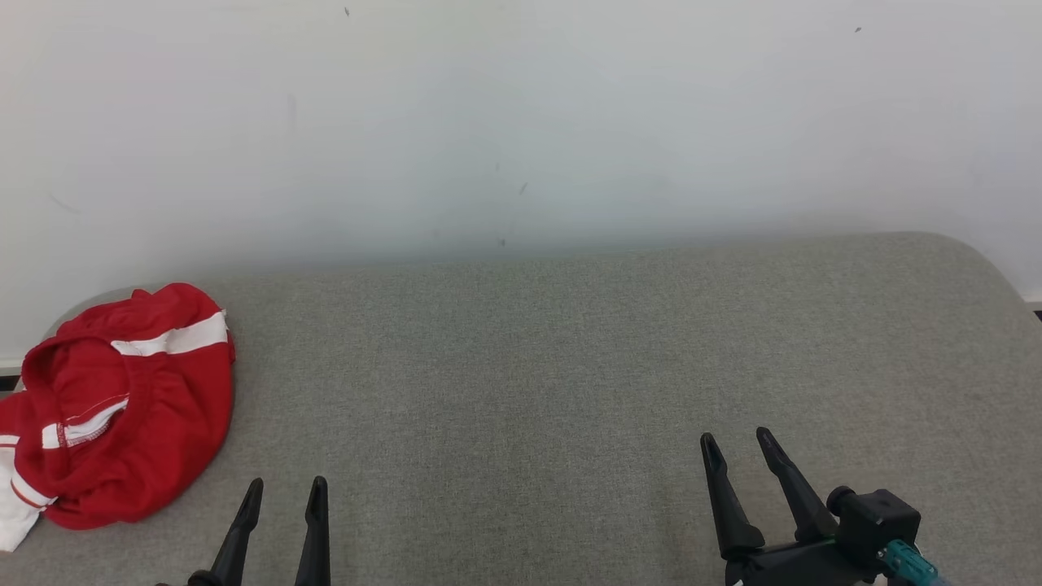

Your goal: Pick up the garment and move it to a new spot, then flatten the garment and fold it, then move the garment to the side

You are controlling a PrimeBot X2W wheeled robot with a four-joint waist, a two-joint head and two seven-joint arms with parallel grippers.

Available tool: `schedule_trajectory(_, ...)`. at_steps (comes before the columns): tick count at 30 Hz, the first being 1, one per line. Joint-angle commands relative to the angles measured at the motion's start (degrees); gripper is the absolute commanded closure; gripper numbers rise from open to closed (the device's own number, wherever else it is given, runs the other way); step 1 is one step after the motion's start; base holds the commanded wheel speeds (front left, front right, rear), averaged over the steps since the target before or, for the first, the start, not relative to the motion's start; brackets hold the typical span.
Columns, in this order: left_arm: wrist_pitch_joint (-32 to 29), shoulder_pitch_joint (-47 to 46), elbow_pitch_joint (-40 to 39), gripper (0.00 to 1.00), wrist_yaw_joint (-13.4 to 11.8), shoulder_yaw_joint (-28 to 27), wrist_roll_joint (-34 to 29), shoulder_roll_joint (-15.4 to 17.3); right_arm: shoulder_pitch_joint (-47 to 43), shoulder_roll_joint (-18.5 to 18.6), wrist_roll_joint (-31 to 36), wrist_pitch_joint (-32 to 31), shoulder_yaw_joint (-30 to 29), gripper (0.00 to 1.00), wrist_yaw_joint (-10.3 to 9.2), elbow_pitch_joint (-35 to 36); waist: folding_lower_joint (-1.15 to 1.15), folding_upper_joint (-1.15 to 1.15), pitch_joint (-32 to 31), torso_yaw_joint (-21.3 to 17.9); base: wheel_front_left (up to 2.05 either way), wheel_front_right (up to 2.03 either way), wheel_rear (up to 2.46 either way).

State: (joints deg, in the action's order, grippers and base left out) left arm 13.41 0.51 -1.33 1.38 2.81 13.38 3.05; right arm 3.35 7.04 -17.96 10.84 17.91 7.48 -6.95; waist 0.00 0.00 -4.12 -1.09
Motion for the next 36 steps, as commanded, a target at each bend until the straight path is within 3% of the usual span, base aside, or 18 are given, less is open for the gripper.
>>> schedule_trajectory(1,0.47,0.68,-0.71,0.00,-0.24,-0.25,-1.80,0.16,-0.21,0.02,1.43,0.64,0.59,0.00,0.02,0.47,0.00,0.00,-0.01,-0.01,0.00,0.00,0.00)
schedule_trajectory(23,1.88,2.22,-3.43,0.00,-0.81,-0.70,-12.98,0.08,-1.73,-0.52,11.28,4.54,3.61,0.00,0.02,2.03,0.00,0.00,-0.38,0.31,0.00,0.00,0.00)
schedule_trajectory(36,1.77,1.99,-3.01,0.00,-0.38,-0.69,-13.03,0.06,-1.80,-0.81,11.06,4.45,3.30,0.00,0.02,2.02,0.00,0.00,-0.37,0.42,0.00,0.00,0.00)
